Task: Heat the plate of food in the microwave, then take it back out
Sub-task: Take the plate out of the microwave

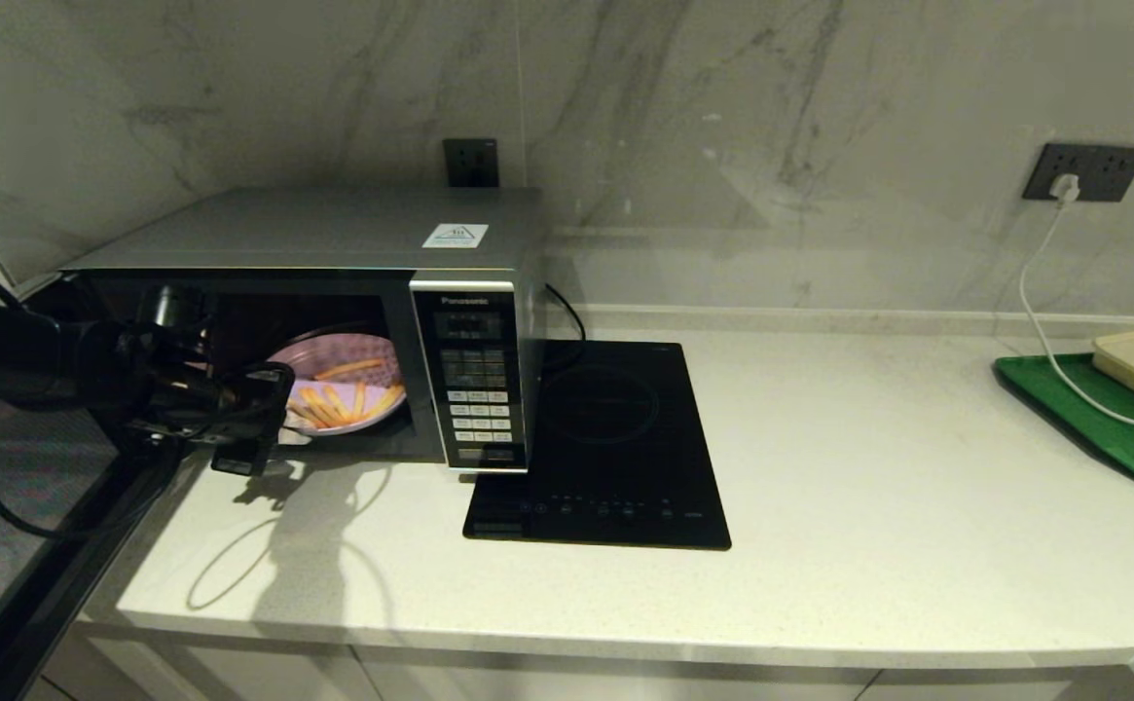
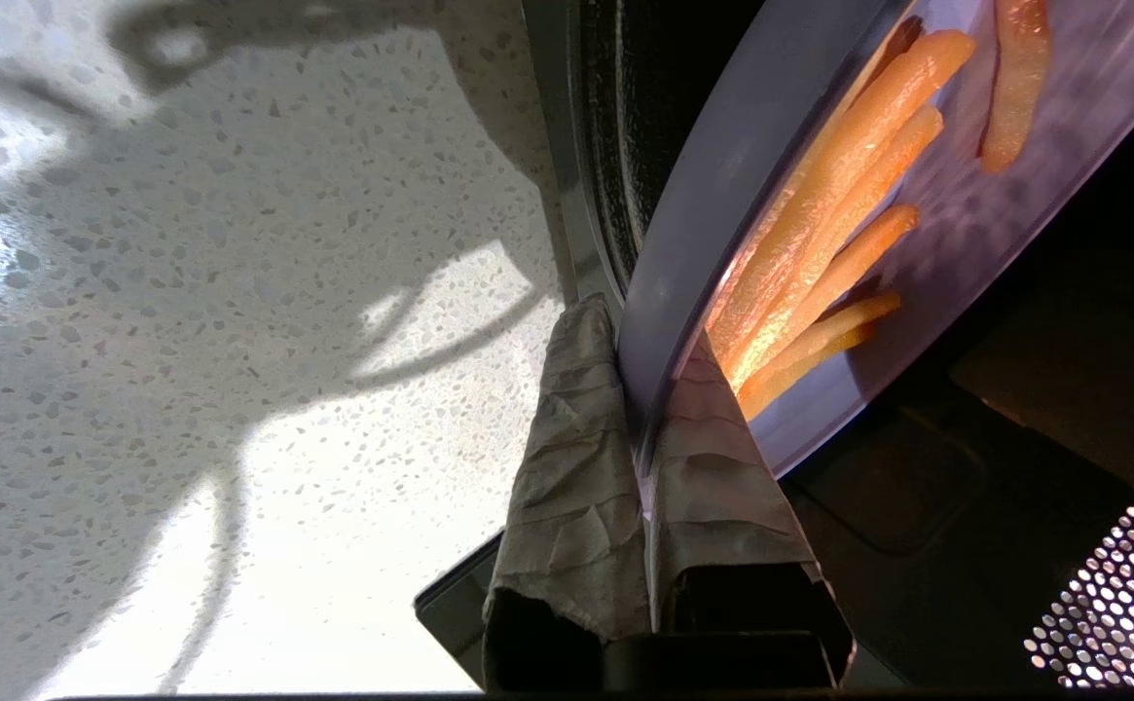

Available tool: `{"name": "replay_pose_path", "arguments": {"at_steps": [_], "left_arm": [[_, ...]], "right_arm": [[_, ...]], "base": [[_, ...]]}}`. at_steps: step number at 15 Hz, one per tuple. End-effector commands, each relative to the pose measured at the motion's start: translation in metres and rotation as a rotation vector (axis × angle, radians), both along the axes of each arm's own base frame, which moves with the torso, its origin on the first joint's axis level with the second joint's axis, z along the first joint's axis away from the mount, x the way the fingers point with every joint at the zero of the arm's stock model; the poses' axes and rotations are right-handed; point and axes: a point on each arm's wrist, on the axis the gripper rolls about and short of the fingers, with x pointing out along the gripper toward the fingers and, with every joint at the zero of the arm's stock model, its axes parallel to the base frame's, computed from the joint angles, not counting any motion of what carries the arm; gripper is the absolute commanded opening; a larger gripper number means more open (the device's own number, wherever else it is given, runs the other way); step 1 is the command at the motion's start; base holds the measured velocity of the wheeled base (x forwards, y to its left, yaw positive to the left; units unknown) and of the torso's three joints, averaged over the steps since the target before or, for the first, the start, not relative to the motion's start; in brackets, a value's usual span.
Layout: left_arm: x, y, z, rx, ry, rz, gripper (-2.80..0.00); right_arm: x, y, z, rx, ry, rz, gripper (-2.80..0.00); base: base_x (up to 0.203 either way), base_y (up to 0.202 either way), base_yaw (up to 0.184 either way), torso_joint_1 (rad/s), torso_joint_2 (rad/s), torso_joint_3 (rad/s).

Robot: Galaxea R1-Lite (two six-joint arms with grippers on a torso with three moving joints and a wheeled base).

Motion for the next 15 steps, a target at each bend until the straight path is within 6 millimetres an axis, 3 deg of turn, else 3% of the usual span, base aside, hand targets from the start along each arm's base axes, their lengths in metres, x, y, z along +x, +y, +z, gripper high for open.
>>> {"name": "replay_pose_path", "arguments": {"at_steps": [1,6,11,15], "left_arm": [[-0.001,0.0,0.002,-0.006,-0.003,0.006,-2.8],[-0.014,0.012,0.003,-0.027,0.061,0.023,-2.8],[-0.047,0.043,0.005,-0.103,0.063,0.0,-2.8],[-0.073,0.045,0.003,-0.124,0.074,-0.026,-2.8]], "right_arm": [[0.0,0.0,0.0,0.001,0.002,0.0,-2.8],[0.0,0.0,0.0,0.001,0.002,0.0,-2.8],[0.0,0.0,0.0,0.001,0.002,0.0,-2.8],[0.0,0.0,0.0,0.001,0.002,0.0,-2.8]], "base": [[0.0,0.0,0.0,0.0,0.0,0.0],[0.0,0.0,0.0,0.0,0.0,0.0],[0.0,0.0,0.0,0.0,0.0,0.0],[0.0,0.0,0.0,0.0,0.0,0.0]]}}
